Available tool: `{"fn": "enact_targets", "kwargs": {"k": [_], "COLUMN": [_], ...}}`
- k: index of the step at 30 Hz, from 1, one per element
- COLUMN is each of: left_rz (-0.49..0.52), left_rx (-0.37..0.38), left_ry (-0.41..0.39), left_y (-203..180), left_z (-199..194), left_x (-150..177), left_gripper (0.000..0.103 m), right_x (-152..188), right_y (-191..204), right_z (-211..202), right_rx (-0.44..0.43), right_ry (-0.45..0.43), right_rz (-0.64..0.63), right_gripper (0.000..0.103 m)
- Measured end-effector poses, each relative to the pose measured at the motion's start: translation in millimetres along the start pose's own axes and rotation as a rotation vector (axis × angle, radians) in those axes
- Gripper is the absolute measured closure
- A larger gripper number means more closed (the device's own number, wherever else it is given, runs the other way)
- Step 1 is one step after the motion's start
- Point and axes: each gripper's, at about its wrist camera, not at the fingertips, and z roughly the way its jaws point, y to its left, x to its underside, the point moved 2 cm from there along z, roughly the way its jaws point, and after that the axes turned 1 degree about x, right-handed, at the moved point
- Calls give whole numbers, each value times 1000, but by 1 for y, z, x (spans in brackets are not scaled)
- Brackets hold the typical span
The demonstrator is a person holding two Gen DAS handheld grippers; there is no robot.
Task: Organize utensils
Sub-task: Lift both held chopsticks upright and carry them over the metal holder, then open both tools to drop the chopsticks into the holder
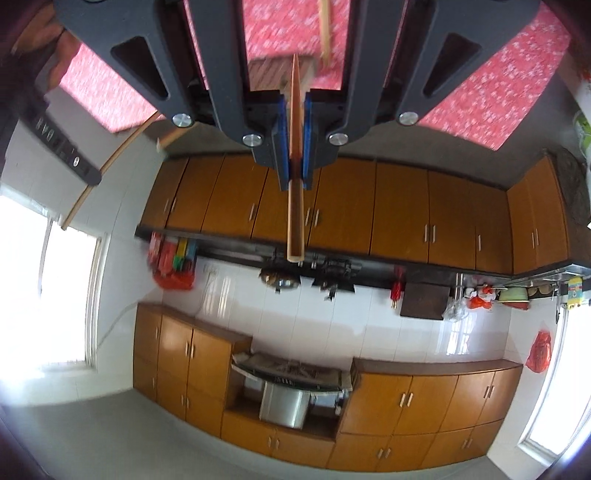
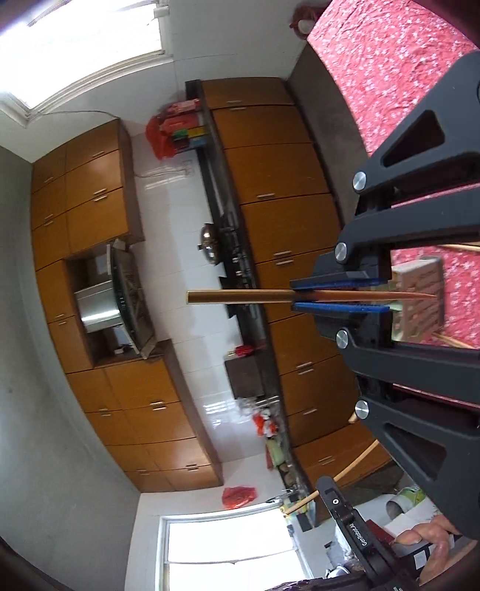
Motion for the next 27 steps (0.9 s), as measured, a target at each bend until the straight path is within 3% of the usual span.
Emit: {"fn": "enact_targets", "kwargs": {"k": [7,12,22,27], "left_rz": [-51,-74,-59,-24], "left_rx": [2,-49,-24,-43], "left_ry": [-71,-99,34,33], "left_y": [-6,-2,-3,-3], "left_z": [33,62,99,93], "left_x": [-27,-19,15,13], "left_gripper": [95,95,95,88], "right_x": [-10,6,37,35], "right_y": [5,-1,-2,-3], "right_z": [29,59,77,74], "right_rx": [5,23,34,35], "right_ry": [-75,-30,93,115], "right_rz": [-44,-19,-18,-11], "right_gripper": [96,95,95,95]}}
